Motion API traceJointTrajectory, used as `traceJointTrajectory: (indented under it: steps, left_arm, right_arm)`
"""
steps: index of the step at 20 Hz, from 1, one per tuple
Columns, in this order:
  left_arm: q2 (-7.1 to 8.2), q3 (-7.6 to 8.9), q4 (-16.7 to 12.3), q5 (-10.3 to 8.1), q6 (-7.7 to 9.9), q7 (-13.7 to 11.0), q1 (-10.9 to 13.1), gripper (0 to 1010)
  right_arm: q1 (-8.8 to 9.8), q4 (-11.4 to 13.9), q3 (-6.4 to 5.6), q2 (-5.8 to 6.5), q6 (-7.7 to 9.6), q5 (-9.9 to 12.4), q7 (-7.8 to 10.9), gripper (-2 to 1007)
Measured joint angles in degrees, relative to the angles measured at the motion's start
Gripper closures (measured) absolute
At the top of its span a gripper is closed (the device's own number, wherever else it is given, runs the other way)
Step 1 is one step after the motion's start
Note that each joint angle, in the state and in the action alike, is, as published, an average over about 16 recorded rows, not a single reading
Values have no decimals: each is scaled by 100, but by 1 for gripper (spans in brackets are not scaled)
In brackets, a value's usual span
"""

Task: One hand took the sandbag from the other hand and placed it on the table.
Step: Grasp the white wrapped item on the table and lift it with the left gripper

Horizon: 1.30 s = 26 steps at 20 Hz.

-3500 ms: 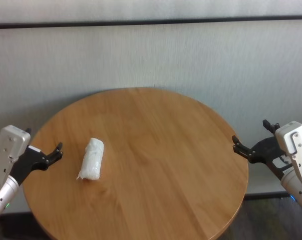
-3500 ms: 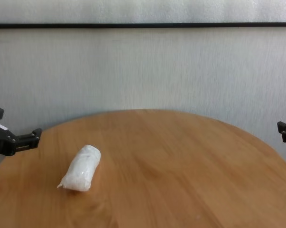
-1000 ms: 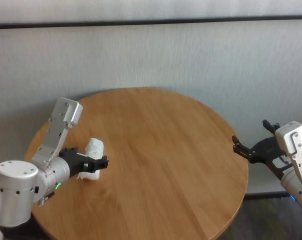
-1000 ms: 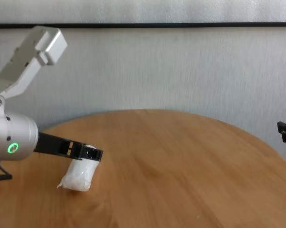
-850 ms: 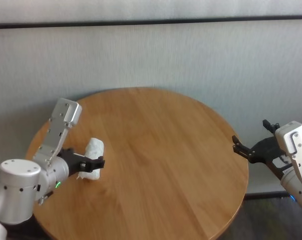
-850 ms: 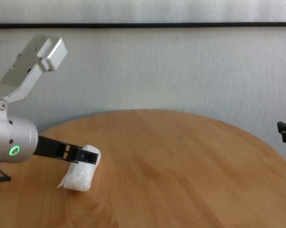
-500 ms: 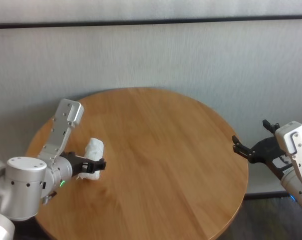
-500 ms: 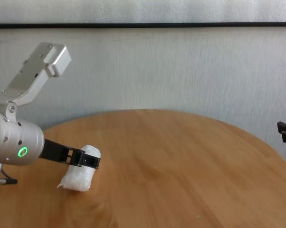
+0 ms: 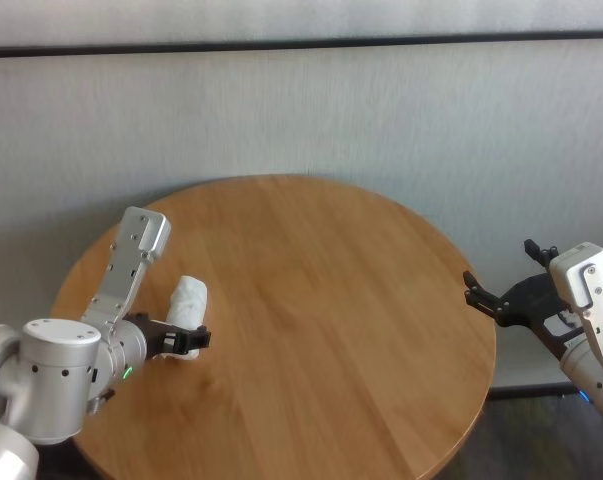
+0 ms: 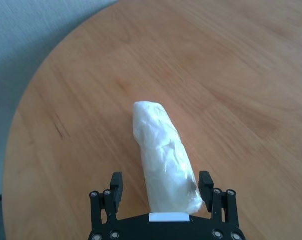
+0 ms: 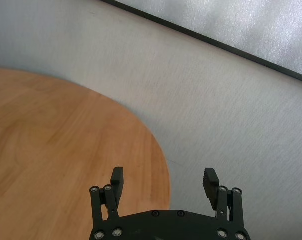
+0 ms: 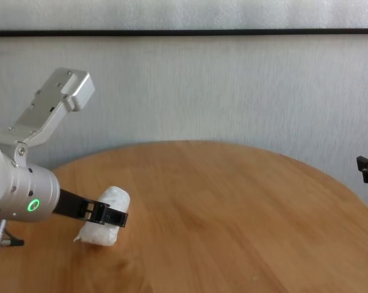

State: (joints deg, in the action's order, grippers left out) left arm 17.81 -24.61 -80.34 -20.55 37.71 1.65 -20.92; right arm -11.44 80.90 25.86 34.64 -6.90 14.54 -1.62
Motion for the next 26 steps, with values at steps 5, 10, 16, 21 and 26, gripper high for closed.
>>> traceJointTrajectory:
  steps: [5,10,16,21,26]
  left_arm:
    - [-69,-1,195,96,-68,-14,-61,8]
    - [-136,3,393,168,-130,-59,-130,8]
    - [-206,44,569,188,-113,-151,-184,8]
    - [-246,88,659,184,-78,-205,-208,8]
    - [-268,124,706,177,-48,-232,-219,10]
  right_arm:
    - [0,0,0,0,0,0,0,2]
    - [0,0,0,0,0,0,0,2]
    - [0,0,0,0,0,0,0,2]
    - [0,0,0,0,0,0,0,2]
    - [0,0,0,0,0,0,0,2]
